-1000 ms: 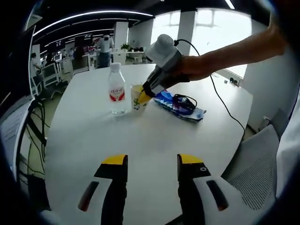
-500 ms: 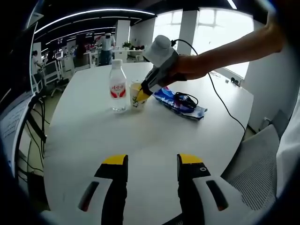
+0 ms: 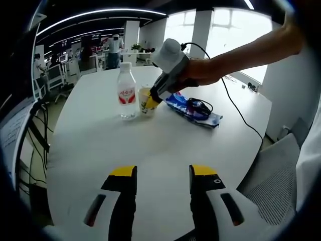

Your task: Arrange the tabletop items into an orderly group along one side of the table until the central work area is clear of visible clutter.

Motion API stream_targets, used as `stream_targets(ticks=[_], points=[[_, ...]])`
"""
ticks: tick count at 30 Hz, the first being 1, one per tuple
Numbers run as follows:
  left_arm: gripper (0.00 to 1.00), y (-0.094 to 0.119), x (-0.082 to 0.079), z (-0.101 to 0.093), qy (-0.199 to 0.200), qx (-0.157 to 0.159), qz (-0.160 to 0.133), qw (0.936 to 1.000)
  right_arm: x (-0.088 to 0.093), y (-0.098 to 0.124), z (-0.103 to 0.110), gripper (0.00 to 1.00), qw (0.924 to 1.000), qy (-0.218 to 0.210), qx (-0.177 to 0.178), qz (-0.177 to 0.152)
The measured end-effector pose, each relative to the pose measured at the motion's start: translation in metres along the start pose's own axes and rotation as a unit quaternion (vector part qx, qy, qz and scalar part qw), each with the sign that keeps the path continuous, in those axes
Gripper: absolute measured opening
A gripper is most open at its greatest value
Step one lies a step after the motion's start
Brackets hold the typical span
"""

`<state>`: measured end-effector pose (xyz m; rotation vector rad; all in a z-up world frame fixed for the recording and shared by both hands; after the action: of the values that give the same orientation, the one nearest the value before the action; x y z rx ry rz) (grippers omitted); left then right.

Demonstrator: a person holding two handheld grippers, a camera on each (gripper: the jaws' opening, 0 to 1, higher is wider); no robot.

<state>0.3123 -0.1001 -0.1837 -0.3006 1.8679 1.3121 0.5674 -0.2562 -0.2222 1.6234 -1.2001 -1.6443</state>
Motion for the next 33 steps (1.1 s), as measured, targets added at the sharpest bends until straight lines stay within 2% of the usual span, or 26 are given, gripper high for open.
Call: stream_targets(ticks=[20,27,33], points=[[0.40,0.000,0.000,0.000,-0.002,0.000,0.002,1.0000,-0.001,-0.001,-0.006,0.07,1.0000,0.007,0.004,0.004],[0.40,-0.002,-0.002,-0.002,-0.004,0.002,0.001,1.0000,-0.002,0.006,-0.004,0.09,0.9999,0.009,0.005,-0.002],[0.40,-0.003,-0.005,-0.004,-0.007,0.004,-0.001,1.0000,-0.004,0.017,-0.001,0.11,0.9996,0.027,0.010,-0.001]])
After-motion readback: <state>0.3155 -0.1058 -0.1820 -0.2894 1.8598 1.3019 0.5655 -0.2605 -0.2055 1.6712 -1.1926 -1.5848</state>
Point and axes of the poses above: the point that each gripper's makers call its tool centre point, and the gripper's own axes: y roughly backward along the fingers, z roughly to its left, x roughly out of its underside, the point moved 10 cm from there along y, roughly backward along the fingers, and after that the axes turned 5 degrees about z, right-handed, at the moved point
